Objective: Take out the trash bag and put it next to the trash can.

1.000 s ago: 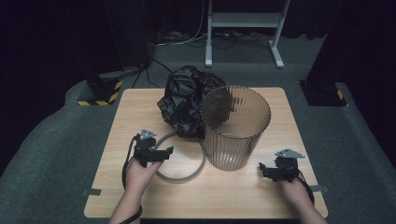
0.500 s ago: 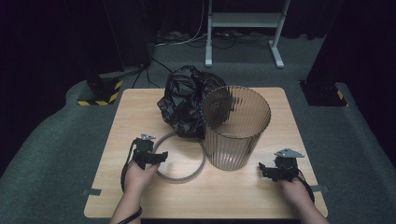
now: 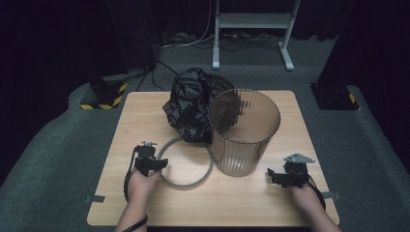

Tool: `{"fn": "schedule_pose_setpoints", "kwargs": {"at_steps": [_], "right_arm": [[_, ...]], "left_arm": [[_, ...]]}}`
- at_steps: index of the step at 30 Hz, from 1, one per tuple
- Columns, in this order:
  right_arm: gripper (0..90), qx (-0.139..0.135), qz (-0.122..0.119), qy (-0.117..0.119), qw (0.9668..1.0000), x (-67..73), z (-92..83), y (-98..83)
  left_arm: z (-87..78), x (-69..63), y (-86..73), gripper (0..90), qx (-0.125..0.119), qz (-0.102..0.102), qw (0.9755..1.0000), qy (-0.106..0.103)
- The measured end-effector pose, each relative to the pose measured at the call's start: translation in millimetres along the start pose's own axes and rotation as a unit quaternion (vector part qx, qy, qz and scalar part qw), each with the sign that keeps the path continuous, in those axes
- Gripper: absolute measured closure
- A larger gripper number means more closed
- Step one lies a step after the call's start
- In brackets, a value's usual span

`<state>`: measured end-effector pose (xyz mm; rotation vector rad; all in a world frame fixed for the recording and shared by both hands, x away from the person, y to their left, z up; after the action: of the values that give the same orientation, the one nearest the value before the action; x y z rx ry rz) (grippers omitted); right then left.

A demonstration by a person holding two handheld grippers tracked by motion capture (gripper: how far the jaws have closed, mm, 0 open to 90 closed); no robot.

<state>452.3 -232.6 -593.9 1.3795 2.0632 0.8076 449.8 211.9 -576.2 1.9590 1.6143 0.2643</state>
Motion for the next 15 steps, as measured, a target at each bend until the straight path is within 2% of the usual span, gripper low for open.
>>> {"fn": "schedule_pose_setpoints", "kwargs": {"at_steps": [3, 4, 6, 9, 13, 15], "right_arm": [[10.9, 0.001, 0.0, 0.001, 1.0, 0.2, 0.0, 0.0], [10.9, 0.001, 0.0, 0.001, 1.0, 0.3, 0.0, 0.0], [10.9, 0.0, 0.0, 0.001, 1.0, 0.3, 0.1, 0.1], [10.9, 0.0, -0.001, 0.002, 1.0, 0.4, 0.2, 0.2], [10.9, 0.0, -0.002, 0.003, 1.0, 0.5, 0.3, 0.3], [11.0, 0.0, -0.002, 0.002, 1.0, 0.5, 0.2, 0.3]], "left_arm": [[1.4, -1.7, -0.1, 49.8, 0.006, -0.001, 1.0, 0.006], [1.5, -0.4, -0.9, 50.5, 0.012, 0.004, 0.9998, 0.013], [2.4, 0.9, -3.0, 55.9, 0.019, 0.007, 0.9995, 0.023], [3.1, 3.1, -6.3, 60.8, 0.028, -0.006, 0.9994, 0.021], [2.8, 3.7, -6.2, 64.3, 0.041, -0.006, 0.9988, 0.027], [3.4, 5.1, -4.0, 65.7, 0.054, -0.014, 0.9982, 0.023]]}}
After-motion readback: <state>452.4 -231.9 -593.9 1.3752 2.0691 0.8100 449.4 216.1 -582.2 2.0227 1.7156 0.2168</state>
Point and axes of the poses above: each handheld gripper's, and its own axes: z roughly forward along the jaws, y roughly out of its top, x roughly to its left, the point moved 10 cm from there along z, roughly forward along the jaws, and after that the axes turned 7 degrees about -y, right-handed, at the moved point
